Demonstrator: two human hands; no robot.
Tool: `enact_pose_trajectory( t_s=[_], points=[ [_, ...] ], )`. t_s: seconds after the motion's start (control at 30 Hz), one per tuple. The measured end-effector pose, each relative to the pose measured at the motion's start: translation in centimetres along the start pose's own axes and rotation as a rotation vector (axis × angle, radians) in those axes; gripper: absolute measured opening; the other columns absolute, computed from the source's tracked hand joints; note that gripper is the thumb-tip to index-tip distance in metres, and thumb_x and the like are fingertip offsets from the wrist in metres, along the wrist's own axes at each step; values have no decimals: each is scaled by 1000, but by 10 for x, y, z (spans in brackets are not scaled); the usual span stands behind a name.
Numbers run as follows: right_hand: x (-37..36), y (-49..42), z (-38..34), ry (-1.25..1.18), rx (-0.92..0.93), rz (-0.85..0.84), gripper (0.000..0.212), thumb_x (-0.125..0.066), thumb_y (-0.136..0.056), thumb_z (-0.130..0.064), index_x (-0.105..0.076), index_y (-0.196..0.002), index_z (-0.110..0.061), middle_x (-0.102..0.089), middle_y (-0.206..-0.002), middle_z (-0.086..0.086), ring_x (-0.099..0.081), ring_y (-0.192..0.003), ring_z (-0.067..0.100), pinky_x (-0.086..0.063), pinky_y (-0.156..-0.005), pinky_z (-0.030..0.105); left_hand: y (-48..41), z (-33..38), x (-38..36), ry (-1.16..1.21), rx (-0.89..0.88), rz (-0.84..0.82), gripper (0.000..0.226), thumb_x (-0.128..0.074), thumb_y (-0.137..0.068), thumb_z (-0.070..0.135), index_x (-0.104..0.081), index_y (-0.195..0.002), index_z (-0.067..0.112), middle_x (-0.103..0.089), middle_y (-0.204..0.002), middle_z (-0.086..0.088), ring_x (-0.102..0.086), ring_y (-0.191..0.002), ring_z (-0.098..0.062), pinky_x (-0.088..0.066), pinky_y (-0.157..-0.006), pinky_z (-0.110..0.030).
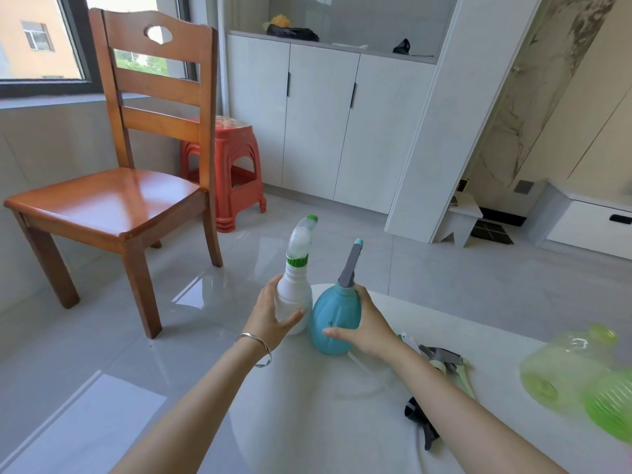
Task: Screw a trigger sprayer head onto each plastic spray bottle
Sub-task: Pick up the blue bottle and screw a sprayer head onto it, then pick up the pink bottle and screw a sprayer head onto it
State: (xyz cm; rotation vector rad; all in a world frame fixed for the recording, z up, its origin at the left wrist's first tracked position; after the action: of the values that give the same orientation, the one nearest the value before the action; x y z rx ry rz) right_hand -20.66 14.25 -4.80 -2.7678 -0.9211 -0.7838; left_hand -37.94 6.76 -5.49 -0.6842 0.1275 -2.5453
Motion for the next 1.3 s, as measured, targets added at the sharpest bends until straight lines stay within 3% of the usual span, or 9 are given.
enact_pose_trajectory(
  t_s=[0.47,0.6,0.67,0.77,0.87,0.97,1.1,1.23,1.3],
  points=[
    [-2,-6,4,5,-20,-84,83,-80,-69,-33,-21,-125,-49,-41,-125,-23,-44,-121,8,-38,-89,19,1,-7,-4,-31,68,-40,78,-69,-81,34,-23,-142,21,-45,-138,-4,-44,-117,-17,-37,-97,-28],
    [2,3,6,18,-30,-45,104,-79,-68,-41,-11,-146,-33,-24,-153,-12,-27,-140,13,-31,-112,34,11,-12,3,-65,158,0,100,-71,-77,40,-7,-149,16,-20,-157,-4,-25,-142,-23,-25,-115,-38],
    [8,12,4,17,-30,-14,108,-78,-70,-43,-5,-149,-32,-15,-157,-10,-18,-144,12,-24,-116,35,22,-8,11,-62,175,64,101,-73,-75,42,-10,-149,15,-18,-157,-4,-24,-142,-24,-25,-115,-40],
    [21,29,-6,-6,1,20,100,-76,-72,-41,-12,-148,-31,-17,-157,-8,-18,-144,12,-25,-116,38,45,6,23,-14,161,204,87,-75,-73,40,-28,-142,12,-33,-144,-9,-40,-129,-27,-38,-107,-44],
    [42,52,-16,-30,41,56,89,-75,-76,-36,-21,-146,-30,-22,-155,-5,-22,-142,12,-26,-114,32,69,29,24,21,103,269,68,-75,-74,38,-41,-129,16,-41,-126,-2,-50,-112,-22,-46,-92,-33],
    [69,81,-20,-31,61,91,81,-74,-78,-34,-26,-144,-31,-26,-153,-4,-25,-141,13,-27,-109,26,84,57,13,33,53,224,62,-72,-75,40,-43,-127,20,-44,-124,1,-51,-108,-17,-47,-91,-32],
    [116,126,-20,27,110,167,74,-73,-79,-35,-32,-141,-33,-28,-152,-10,-24,-140,7,-25,-113,27,94,97,-22,35,30,76,64,-66,-79,46,-39,-133,25,-47,-134,0,-46,-112,-11,-42,-96,-31],
    [172,176,-7,174,138,271,70,-72,-78,-36,-34,-138,-35,-27,-148,-18,-24,-136,0,-21,-109,21,106,144,-78,-82,-70,-84,76,-62,-82,50,-28,-144,22,-34,-150,2,-31,-137,-14,-27,-110,-28],
    [205,203,2,239,146,370,70,-74,-78,-30,-37,-138,-29,-30,-147,-13,-26,-136,2,-19,-106,17,114,165,-114,-142,-109,-181,82,-59,-83,52,-20,-147,20,-25,-155,1,-20,-143,-15,-19,-116,-31]
  ],
)
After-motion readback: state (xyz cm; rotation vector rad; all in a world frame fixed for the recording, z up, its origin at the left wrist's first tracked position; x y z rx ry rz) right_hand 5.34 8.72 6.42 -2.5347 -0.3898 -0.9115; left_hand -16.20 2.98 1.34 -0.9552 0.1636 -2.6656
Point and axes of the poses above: each hand's wrist, its own y-axis away from the middle knuckle, its own x-axis out of the back of the hand, z = x × y, the point moved 9 cm from there along -y, towards the middle knuckle
